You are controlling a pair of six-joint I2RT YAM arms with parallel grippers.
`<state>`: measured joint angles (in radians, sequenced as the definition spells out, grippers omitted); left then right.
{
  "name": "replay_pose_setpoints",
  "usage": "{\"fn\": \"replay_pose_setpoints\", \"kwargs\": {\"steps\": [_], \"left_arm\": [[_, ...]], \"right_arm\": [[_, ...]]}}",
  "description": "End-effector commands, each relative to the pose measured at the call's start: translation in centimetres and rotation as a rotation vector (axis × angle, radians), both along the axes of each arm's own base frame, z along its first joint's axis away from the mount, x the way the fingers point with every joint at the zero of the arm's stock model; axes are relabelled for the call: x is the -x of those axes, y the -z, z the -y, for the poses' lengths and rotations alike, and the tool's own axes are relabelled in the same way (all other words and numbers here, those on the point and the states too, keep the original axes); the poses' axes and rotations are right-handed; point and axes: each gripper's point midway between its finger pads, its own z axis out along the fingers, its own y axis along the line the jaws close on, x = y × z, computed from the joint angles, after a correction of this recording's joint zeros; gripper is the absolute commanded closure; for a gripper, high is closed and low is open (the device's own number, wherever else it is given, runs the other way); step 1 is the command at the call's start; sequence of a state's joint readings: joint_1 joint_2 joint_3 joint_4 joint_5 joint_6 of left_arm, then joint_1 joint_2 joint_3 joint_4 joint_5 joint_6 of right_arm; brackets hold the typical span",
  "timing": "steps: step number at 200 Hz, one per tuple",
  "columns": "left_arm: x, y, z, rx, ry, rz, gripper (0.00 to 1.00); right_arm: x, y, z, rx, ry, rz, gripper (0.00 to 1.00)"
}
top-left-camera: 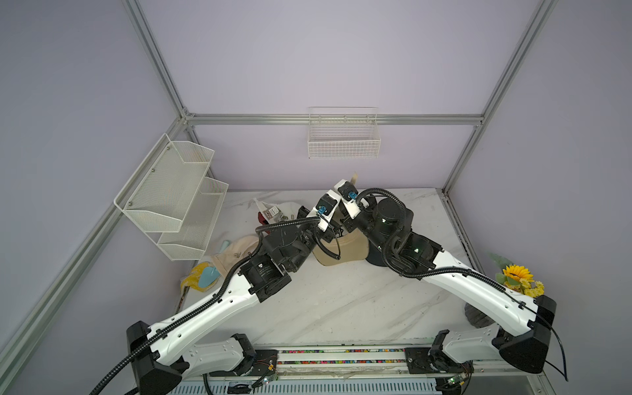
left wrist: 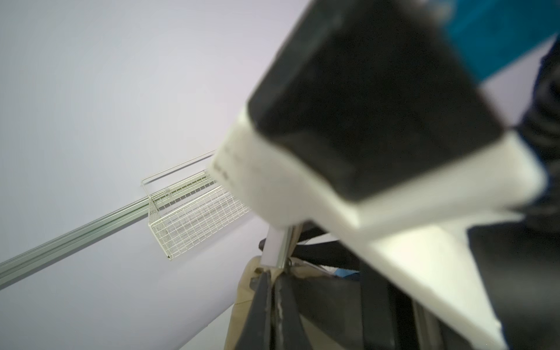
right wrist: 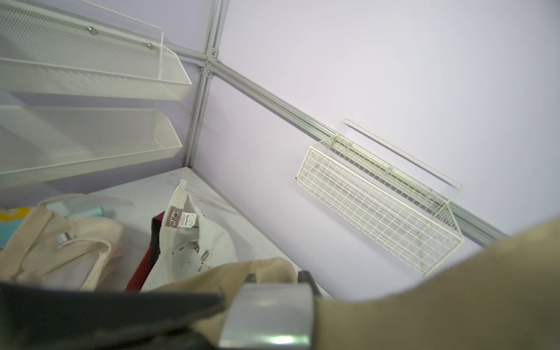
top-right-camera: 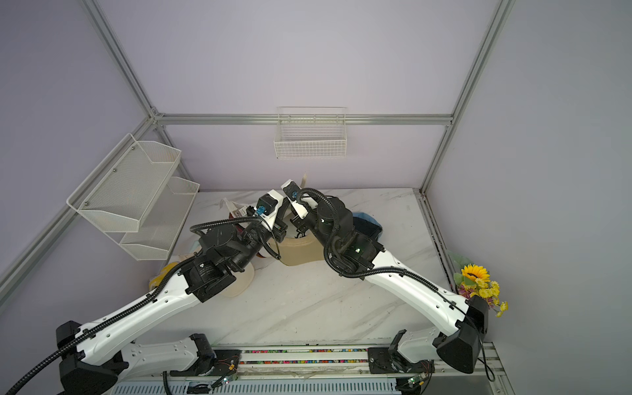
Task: Open the adjustable buckle of the baseball cap
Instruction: Pull the adjustable strap on the baseball cap.
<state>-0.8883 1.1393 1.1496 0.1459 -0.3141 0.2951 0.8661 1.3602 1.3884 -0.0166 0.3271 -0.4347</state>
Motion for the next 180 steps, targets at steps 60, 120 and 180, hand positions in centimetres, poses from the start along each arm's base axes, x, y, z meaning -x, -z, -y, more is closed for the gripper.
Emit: {"fn": "replay_pose_setpoints", "kwargs": {"steps": [60,120,180], "left_arm": [[0.4,1.1,-2.4,-0.011,-0.067,-0.034,1.0],[0.7,2.2,-5.9,0.046,-0.183,-0.034,1.0],[-0.4,1.7,-14.2,0.215,-0.38,-0.073,1.0]], "right_arm": [[-0.1,-5.8,0.7,-0.109,0.032,0.08,1.0],[-1.6,-7.5,3.3,-0.16,0.107,0.093,1.0],[-4.1,-3.1,-0.4,-0.155,-0.023,-0.048,1.0]]}}
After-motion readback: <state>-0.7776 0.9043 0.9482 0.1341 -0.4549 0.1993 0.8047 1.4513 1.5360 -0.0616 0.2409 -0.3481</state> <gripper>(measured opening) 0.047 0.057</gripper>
